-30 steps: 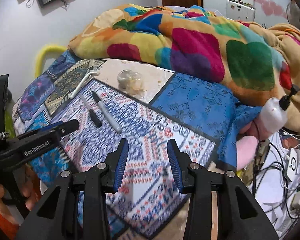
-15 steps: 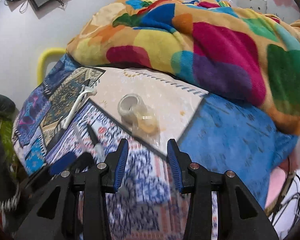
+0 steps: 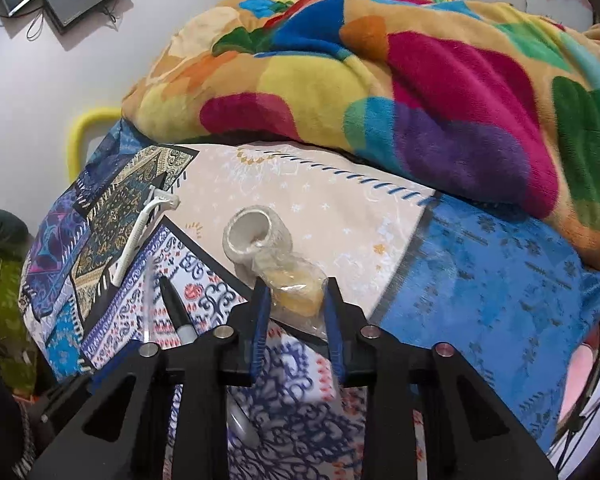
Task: Collect trash
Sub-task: 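Grasp the clear pen with the left tool while the right grasps the plastic bag, then carry the clear pen and plastic bag with both tools over the bin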
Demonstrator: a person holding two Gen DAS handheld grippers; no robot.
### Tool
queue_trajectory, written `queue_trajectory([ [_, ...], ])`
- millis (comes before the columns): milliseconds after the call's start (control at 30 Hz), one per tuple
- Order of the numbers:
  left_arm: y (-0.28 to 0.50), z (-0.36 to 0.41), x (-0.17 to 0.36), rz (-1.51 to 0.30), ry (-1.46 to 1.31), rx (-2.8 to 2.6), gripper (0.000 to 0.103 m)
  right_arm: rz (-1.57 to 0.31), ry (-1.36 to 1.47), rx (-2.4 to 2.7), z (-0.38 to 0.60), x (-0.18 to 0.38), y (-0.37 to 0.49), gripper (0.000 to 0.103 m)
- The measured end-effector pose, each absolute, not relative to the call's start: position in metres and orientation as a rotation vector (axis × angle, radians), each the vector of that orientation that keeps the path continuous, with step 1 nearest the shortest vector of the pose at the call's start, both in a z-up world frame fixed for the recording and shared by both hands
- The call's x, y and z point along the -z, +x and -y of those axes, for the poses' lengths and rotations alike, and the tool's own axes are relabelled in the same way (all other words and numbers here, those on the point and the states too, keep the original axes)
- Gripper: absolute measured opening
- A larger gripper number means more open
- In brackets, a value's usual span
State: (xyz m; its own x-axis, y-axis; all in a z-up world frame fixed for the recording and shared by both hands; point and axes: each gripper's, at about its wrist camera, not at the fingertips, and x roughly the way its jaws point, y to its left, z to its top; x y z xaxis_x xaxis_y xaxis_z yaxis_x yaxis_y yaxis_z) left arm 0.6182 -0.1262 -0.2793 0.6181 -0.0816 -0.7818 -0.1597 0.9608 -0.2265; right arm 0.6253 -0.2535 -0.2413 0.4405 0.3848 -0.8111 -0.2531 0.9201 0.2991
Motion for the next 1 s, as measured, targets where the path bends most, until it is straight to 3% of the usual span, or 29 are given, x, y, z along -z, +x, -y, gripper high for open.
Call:
queue_trajectory([
  [400,0.573,0.104,0.267,-0.936,-0.259,0.029,0.009,-0.972,0.113,-0.392,0.259,0.22,0.571,0.023],
  [1000,0.484,0.088,0.185,-0.829,-0.155,0.049,0.009,-0.874,0.057,-0.504,0.21,0.149,0.473,0.023],
])
